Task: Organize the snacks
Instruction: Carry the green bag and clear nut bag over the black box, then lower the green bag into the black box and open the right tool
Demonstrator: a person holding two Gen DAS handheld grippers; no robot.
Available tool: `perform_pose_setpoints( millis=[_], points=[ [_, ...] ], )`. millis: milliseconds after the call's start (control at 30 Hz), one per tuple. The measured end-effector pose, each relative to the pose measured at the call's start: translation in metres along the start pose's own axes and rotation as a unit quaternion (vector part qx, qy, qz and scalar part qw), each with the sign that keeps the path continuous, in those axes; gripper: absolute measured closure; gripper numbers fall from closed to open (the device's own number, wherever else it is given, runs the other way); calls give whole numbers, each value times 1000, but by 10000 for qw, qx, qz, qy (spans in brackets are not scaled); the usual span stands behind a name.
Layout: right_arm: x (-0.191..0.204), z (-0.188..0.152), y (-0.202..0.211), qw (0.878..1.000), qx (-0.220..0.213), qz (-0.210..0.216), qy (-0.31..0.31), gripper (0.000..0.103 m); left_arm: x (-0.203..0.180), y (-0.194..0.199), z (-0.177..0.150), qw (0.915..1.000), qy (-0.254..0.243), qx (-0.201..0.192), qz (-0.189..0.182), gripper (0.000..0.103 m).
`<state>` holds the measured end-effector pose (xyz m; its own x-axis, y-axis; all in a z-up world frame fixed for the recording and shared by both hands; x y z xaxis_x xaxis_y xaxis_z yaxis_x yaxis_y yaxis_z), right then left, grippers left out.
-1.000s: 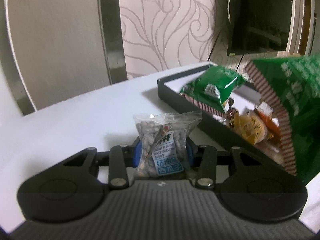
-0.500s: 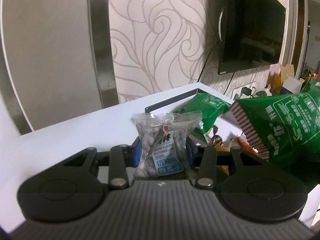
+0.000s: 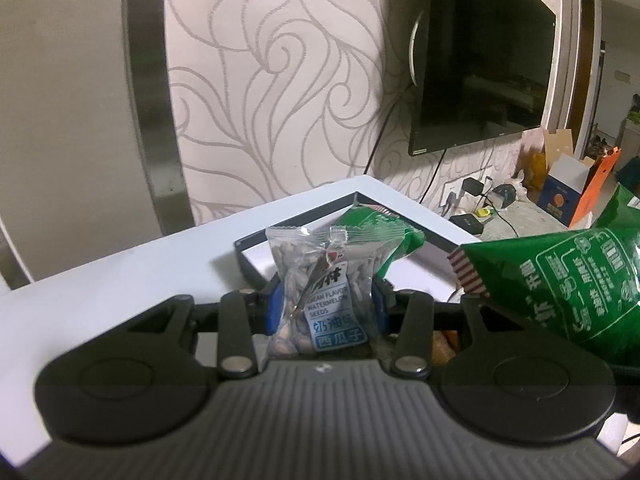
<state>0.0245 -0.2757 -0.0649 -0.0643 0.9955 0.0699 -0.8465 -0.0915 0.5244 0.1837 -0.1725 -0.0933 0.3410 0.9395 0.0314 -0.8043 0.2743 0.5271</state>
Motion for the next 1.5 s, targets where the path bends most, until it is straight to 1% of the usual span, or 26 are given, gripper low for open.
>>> perform_pose_setpoints(
  millis=[333,533,867,1067,1200,1333,1500],
  points=[
    [-14,-1,-12,9998,133,-166,-20,25,-11,-32,-1,9998,-30,187,-86,57],
    [-19,-2,-26,9995,248,-216,38,25,-12,-51,-4,9994,-152,301,-50,57],
    [-20,4,-47,9990,353,-254,71,25,-8,-69,4,9992,-253,297,21,57],
    [-20,4,-49,9989,383,-262,97,25,-6,-75,8,9993,-251,283,61,57],
    [-21,4,-49,9987,410,-265,107,25,-4,-73,8,9994,-152,309,67,57],
    [-21,4,-51,9987,437,-233,103,25,1,-69,6,9992,26,350,210,56],
    [-21,6,-60,9986,502,-173,79,25,9,-63,4,9987,102,378,325,56]
  ],
)
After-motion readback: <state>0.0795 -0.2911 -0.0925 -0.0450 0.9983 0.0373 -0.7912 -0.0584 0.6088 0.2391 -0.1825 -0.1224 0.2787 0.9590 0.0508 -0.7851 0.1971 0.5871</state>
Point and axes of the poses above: each gripper's, at about its wrist camera, not at the fingertips, and y roughly against the way its jaws point, x to its left, z to its top, the point moved 4 cm from there along -y, roughly the way its jaws point, and after that the axes turned 4 degrees about z, right-handed, at the moved point
